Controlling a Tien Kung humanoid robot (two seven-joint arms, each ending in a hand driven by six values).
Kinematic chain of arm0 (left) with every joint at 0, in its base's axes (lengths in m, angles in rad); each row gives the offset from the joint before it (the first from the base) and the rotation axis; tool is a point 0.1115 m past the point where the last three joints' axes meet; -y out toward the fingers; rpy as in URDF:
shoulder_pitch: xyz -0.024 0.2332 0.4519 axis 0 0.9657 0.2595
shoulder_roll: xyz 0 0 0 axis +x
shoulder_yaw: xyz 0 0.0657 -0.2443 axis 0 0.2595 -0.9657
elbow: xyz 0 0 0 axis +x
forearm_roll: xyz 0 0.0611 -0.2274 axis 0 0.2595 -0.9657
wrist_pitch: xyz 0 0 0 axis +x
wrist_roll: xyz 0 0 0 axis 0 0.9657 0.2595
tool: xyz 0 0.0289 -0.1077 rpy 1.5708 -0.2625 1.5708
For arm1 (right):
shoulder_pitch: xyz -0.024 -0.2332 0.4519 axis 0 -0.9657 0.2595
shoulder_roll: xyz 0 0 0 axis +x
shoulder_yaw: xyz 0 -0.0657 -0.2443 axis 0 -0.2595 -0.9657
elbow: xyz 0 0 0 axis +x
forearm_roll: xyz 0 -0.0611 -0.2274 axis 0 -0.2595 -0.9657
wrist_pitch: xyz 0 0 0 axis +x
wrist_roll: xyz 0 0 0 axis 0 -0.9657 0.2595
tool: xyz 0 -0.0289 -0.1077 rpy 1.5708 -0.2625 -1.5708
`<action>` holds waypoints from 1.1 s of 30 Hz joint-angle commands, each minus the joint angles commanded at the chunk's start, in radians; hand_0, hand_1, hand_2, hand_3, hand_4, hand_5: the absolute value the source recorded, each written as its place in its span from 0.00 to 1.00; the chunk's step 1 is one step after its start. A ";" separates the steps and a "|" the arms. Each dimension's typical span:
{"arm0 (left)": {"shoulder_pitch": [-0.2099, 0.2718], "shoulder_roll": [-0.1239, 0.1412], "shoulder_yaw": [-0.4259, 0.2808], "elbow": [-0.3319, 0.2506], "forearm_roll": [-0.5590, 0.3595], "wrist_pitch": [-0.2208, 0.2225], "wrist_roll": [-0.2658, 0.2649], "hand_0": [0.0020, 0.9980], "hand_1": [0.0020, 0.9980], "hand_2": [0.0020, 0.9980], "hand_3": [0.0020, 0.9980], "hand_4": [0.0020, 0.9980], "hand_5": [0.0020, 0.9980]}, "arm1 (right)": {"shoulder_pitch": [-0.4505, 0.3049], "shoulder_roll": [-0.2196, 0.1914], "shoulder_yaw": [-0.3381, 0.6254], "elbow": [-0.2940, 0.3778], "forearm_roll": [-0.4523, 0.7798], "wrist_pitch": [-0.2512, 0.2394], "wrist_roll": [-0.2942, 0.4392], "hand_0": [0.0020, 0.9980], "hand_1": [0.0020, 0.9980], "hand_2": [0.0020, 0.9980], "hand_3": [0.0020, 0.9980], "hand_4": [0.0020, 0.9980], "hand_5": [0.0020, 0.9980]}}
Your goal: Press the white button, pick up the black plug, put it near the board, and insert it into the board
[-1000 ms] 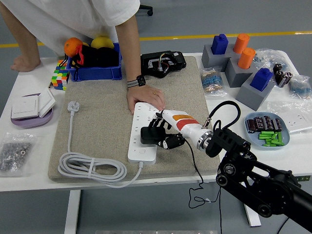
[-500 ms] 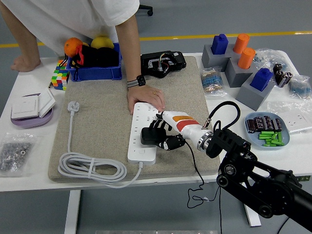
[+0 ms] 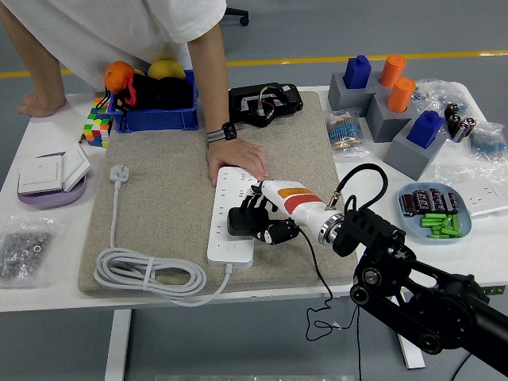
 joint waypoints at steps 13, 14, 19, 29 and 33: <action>0.002 0.000 -0.001 0.000 0.001 0.000 0.000 0.63 0.63 0.63 0.68 0.53 0.37 | 0.000 -0.014 0.003 0.011 -0.009 0.021 -0.017 0.44 0.40 0.43 0.58 0.78 0.00; 0.002 0.000 -0.001 0.000 0.000 0.000 0.000 0.63 0.63 0.63 0.68 0.53 0.37 | 0.000 -0.015 0.004 0.012 -0.009 0.022 -0.018 0.44 0.40 0.43 0.58 0.79 0.00; 0.000 0.000 0.003 0.000 -0.003 0.000 0.000 0.63 0.63 0.63 0.68 0.53 0.37 | 0.001 -0.015 0.007 0.016 -0.012 0.026 -0.022 0.44 0.40 0.43 0.58 0.79 0.00; 0.002 0.000 -0.006 0.000 0.006 0.000 0.001 0.62 0.63 0.63 0.68 0.53 0.37 | -0.001 -0.022 0.014 0.030 -0.013 0.034 -0.028 0.44 0.40 0.42 0.58 0.79 0.00; 0.002 0.000 -0.005 0.000 0.006 0.000 0.000 0.63 0.63 0.63 0.68 0.53 0.37 | -0.002 -0.022 0.015 0.031 -0.013 0.035 -0.028 0.44 0.39 0.42 0.58 0.79 0.00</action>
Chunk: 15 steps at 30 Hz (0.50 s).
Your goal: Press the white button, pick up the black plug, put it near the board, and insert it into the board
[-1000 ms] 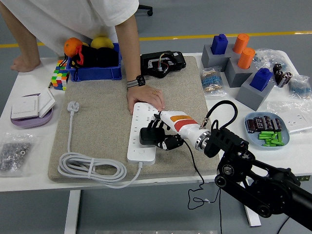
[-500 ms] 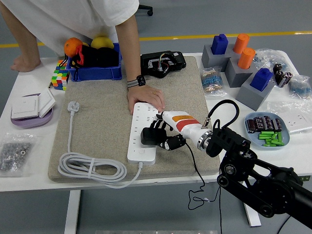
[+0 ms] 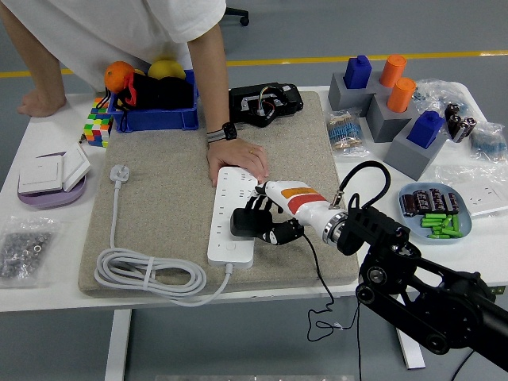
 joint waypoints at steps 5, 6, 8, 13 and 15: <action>-0.001 -0.001 0.005 0.000 -0.005 0.000 -0.001 0.63 0.63 0.63 0.68 0.53 0.37 | 0.004 0.006 -0.009 -0.001 -0.001 0.000 0.000 0.44 0.39 0.42 0.58 0.79 0.00; -0.001 -0.001 0.005 0.000 -0.005 0.000 -0.001 0.63 0.63 0.63 0.68 0.53 0.37 | 0.005 0.007 -0.011 -0.001 -0.001 0.001 -0.001 0.44 0.39 0.42 0.58 0.79 0.00; -0.001 -0.001 0.005 0.000 -0.004 0.000 0.000 0.63 0.63 0.63 0.68 0.53 0.37 | 0.011 0.009 -0.018 -0.002 0.000 0.001 -0.001 0.44 0.39 0.42 0.58 0.79 0.00; -0.002 0.001 0.006 0.000 -0.004 -0.001 0.000 0.63 0.63 0.63 0.68 0.53 0.37 | 0.031 0.013 -0.036 -0.002 0.000 0.004 -0.002 0.44 0.39 0.42 0.58 0.80 0.00; -0.002 0.001 0.004 0.000 -0.002 0.000 0.000 0.63 0.63 0.63 0.68 0.53 0.37 | 0.036 0.014 -0.042 -0.004 0.002 0.005 -0.002 0.44 0.39 0.42 0.58 0.80 0.00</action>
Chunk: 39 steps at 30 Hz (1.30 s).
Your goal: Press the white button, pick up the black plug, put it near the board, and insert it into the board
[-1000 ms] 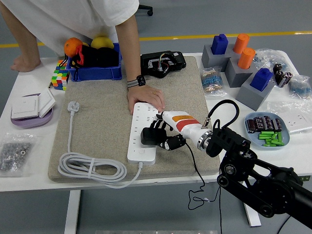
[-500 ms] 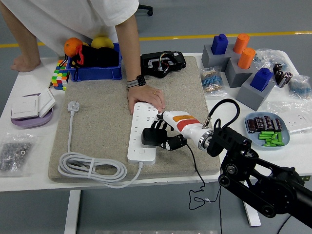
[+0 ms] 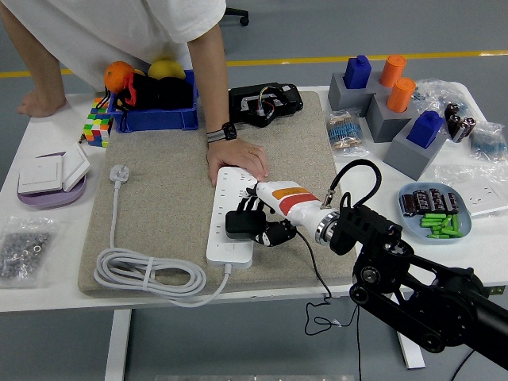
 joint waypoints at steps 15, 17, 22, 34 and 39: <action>0.000 0.000 -0.001 0.000 0.001 0.000 0.000 0.63 0.63 0.63 0.68 0.53 0.36 | 0.011 0.011 -0.010 -0.040 0.010 -0.001 0.006 0.44 0.39 0.42 0.58 0.80 0.00; 0.001 0.000 -0.002 0.000 0.002 0.000 0.001 0.63 0.63 0.63 0.68 0.53 0.36 | 0.012 0.012 -0.011 -0.043 0.012 -0.001 0.007 0.44 0.39 0.42 0.58 0.80 0.00; 0.000 0.000 0.000 0.000 0.001 -0.001 0.001 0.63 0.63 0.63 0.68 0.53 0.36 | 0.018 0.017 -0.017 -0.054 0.016 -0.002 0.009 0.43 0.39 0.42 0.58 0.80 0.00; -0.002 -0.001 -0.001 0.000 -0.002 0.000 0.001 0.62 0.63 0.63 0.68 0.53 0.36 | 0.021 0.018 -0.030 -0.084 0.030 -0.004 0.016 0.44 0.39 0.42 0.58 0.80 0.00; -0.002 -0.001 0.000 0.000 -0.002 0.000 0.000 0.62 0.63 0.63 0.68 0.53 0.36 | 0.017 0.018 -0.031 -0.087 0.029 0.003 0.010 0.44 0.39 0.42 0.58 0.80 0.00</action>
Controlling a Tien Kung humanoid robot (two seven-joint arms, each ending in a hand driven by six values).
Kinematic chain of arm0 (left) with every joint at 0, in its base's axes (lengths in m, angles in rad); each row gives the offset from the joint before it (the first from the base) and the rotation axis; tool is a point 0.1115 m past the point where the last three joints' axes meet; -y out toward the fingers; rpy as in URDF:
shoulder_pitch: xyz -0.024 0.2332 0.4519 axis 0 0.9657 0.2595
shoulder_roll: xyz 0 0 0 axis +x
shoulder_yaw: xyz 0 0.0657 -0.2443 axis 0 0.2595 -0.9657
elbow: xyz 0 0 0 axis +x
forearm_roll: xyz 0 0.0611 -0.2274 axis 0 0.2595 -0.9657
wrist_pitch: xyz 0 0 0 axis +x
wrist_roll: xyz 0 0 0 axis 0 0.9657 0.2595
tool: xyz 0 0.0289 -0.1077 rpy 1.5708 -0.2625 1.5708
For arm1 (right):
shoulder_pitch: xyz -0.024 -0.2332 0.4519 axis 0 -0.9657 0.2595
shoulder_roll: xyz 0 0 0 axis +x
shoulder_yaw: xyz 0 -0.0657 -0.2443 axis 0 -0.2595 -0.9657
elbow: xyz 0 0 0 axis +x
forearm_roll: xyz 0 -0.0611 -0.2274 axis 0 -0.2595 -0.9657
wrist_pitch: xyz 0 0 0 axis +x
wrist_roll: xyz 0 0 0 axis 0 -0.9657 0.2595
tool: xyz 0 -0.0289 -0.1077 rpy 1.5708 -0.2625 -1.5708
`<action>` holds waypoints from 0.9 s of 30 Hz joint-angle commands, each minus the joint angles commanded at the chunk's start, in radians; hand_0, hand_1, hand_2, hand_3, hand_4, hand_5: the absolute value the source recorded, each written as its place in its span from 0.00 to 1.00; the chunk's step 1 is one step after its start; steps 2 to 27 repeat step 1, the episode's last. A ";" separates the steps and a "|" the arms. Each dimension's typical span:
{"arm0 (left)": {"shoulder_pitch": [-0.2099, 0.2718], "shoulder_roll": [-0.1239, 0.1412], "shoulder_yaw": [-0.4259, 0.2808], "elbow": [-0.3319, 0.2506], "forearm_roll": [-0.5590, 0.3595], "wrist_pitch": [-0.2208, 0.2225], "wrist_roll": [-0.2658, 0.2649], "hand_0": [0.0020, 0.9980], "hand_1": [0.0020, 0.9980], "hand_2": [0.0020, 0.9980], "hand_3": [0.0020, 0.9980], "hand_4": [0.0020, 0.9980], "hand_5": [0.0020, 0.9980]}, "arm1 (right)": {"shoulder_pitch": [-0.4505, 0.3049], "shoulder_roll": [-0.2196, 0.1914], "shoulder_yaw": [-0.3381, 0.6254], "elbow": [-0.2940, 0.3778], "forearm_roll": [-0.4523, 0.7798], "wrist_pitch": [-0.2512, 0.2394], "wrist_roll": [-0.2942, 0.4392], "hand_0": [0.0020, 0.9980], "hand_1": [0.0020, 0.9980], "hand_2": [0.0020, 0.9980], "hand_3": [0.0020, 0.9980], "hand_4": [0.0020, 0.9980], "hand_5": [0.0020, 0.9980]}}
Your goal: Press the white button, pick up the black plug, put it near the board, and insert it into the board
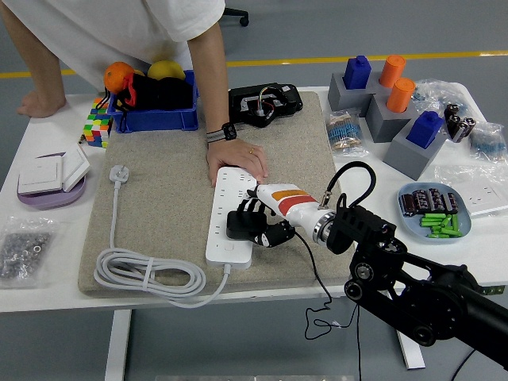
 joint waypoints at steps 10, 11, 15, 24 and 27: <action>0.001 0.000 -0.002 0.000 0.000 0.000 0.000 0.62 0.63 0.63 0.68 0.53 0.36 | 0.000 -0.001 0.001 0.005 0.001 0.002 -0.001 0.44 0.39 0.42 0.58 0.80 0.00; 0.001 0.000 -0.002 0.000 0.000 0.000 0.000 0.62 0.63 0.63 0.68 0.53 0.36 | 0.000 -0.001 0.001 0.005 0.001 0.002 -0.001 0.44 0.39 0.42 0.58 0.80 0.00; 0.001 0.000 -0.002 0.000 0.000 0.000 0.000 0.62 0.63 0.63 0.68 0.53 0.36 | 0.000 -0.001 0.001 0.005 0.001 0.002 -0.001 0.44 0.39 0.42 0.58 0.80 0.00; 0.001 0.000 -0.002 0.000 0.000 0.000 0.000 0.62 0.63 0.63 0.68 0.53 0.36 | 0.000 -0.001 0.001 0.005 0.001 0.002 -0.001 0.44 0.39 0.42 0.58 0.80 0.00; 0.001 0.000 -0.002 0.000 0.000 0.000 0.000 0.62 0.63 0.63 0.68 0.53 0.36 | 0.000 -0.001 0.001 0.005 0.001 0.002 -0.001 0.44 0.39 0.42 0.58 0.80 0.00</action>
